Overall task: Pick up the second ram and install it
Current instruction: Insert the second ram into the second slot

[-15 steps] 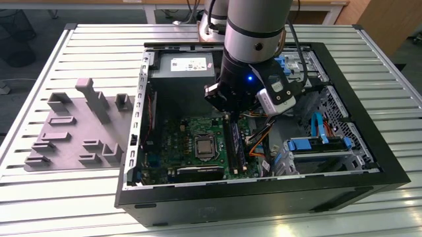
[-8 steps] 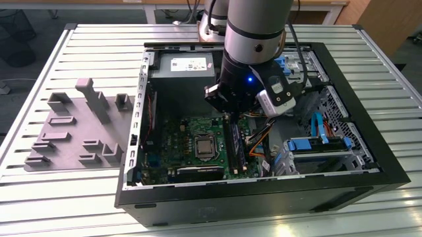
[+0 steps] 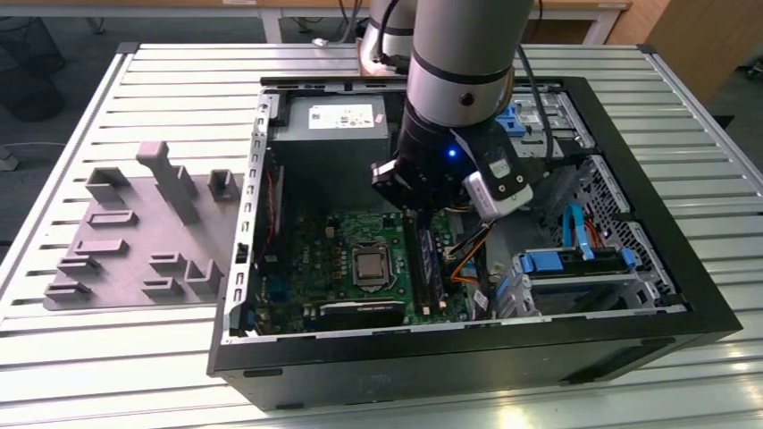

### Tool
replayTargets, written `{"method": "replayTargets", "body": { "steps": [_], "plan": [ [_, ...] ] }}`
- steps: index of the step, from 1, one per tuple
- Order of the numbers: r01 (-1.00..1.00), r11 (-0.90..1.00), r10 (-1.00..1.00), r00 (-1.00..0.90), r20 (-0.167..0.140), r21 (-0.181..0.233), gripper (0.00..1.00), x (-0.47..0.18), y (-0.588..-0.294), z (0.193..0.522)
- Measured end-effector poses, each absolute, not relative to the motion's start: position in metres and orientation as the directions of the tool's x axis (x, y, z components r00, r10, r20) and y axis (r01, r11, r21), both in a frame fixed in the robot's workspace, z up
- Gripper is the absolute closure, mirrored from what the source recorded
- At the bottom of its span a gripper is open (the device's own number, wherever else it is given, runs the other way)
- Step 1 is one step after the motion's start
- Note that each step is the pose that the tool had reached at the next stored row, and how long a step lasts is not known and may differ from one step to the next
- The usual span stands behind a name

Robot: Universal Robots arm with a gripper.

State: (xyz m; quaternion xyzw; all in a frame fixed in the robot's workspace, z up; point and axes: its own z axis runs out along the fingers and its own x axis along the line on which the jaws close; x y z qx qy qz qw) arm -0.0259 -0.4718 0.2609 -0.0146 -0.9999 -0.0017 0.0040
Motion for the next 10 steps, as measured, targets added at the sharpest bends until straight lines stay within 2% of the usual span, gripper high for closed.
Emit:
{"method": "replayTargets", "body": {
  "steps": [10],
  "plan": [
    [0.030, 1.000, 0.030, -1.000, 0.008, 0.003, 0.86, -0.026, -0.473, 0.248]
  ]
}}
